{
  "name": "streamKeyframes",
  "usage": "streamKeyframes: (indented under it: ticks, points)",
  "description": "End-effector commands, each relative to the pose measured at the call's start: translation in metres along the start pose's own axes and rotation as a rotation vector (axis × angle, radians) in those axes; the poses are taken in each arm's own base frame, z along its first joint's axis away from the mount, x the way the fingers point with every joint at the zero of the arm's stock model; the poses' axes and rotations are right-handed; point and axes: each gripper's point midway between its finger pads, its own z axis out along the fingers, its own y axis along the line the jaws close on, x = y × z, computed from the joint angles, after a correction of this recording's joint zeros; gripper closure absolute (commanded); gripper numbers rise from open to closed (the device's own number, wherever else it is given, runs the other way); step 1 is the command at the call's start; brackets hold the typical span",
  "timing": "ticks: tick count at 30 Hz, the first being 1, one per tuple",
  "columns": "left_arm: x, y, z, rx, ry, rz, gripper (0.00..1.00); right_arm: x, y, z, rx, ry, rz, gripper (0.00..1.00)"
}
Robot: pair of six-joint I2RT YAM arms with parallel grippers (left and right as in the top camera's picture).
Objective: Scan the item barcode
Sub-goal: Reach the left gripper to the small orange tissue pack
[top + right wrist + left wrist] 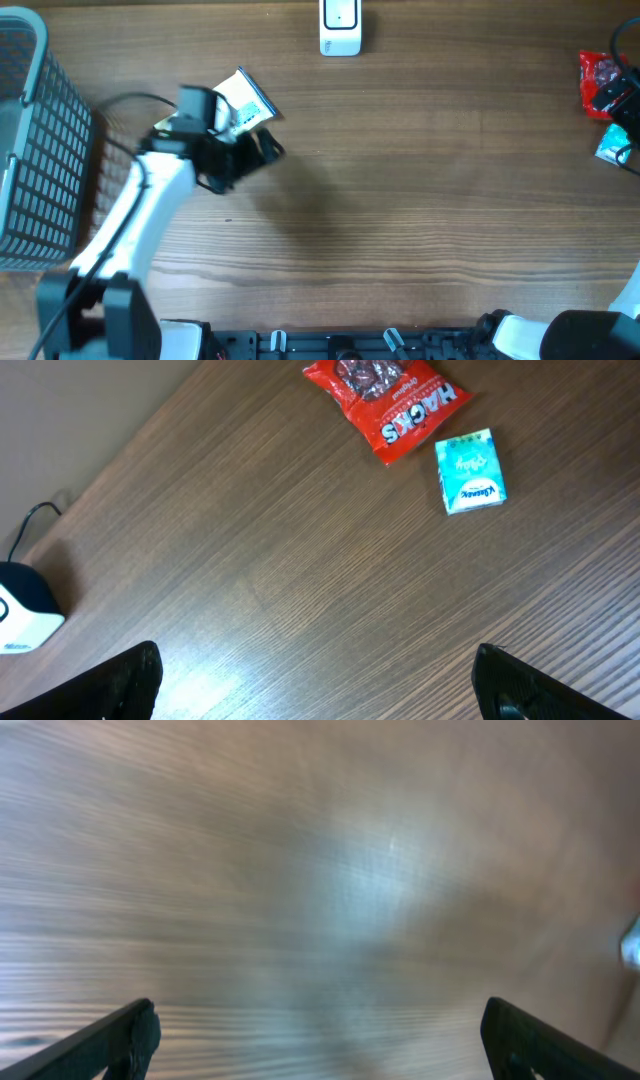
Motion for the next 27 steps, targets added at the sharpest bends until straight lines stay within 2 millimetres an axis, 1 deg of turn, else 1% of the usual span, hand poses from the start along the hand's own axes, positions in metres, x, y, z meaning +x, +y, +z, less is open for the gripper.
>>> streamKeyframes:
  ticks: [1, 3, 4, 5, 7, 9, 11, 13, 15, 18, 20, 24, 27]
  points:
    - [-0.051, 0.032, -0.069, -0.186, -0.244, -0.037, 0.00, 0.003, 0.001, 0.004, -0.012, 0.017, 0.015, 0.00]
    - [-0.057, 0.070, -0.090, -0.351, -0.315, -0.129, 0.00, 0.003, 0.001, 0.004, -0.012, 0.017, 0.015, 0.00]
    - [-0.057, 0.086, -0.097, -0.418, -0.338, -0.185, 0.00, 0.003, 0.001, 0.004, -0.012, 0.017, 0.015, 0.00]
    - [-0.058, 0.107, -0.105, -0.498, -0.363, -0.258, 0.00, 0.003, 0.001, 0.004, -0.011, 0.017, 0.015, 0.00]
    - [-0.060, 0.123, -0.110, -0.549, -0.381, -0.306, 0.00, 0.003, 0.001, 0.004, -0.012, 0.016, 0.015, 0.00]
    - [-0.068, 0.137, -0.112, -0.589, -0.404, -0.332, 0.00, 0.003, 0.001, 0.004, -0.012, 0.017, 0.015, 0.00]
    - [-0.076, 0.146, -0.110, -0.612, -0.420, -0.354, 0.00, 0.003, 0.001, 0.004, -0.011, 0.017, 0.015, 0.00]
    - [-0.079, 0.154, -0.102, -0.619, -0.414, -0.383, 0.02, 0.003, 0.001, 0.004, -0.011, 0.017, 0.015, 0.00]
    - [-0.080, 0.162, -0.088, -0.640, -0.376, -0.391, 0.04, 0.003, 0.001, 0.004, -0.012, 0.017, 0.015, 0.00]
    - [-0.082, 0.174, -0.065, -0.668, -0.324, -0.397, 0.05, 0.003, 0.001, 0.004, -0.012, 0.016, 0.015, 0.01]
    - [-0.087, 0.183, -0.052, -0.692, -0.317, -0.398, 0.05, 0.003, 0.001, 0.004, -0.011, 0.017, 0.015, 0.00]
    - [-0.101, 0.189, -0.035, -0.681, -0.339, -0.396, 0.05, 0.003, 0.001, 0.004, -0.012, 0.017, 0.015, 0.00]
    - [-0.116, 0.187, -0.031, -0.655, -0.390, -0.390, 0.03, 0.003, 0.001, 0.004, -0.011, 0.017, 0.015, 0.00]
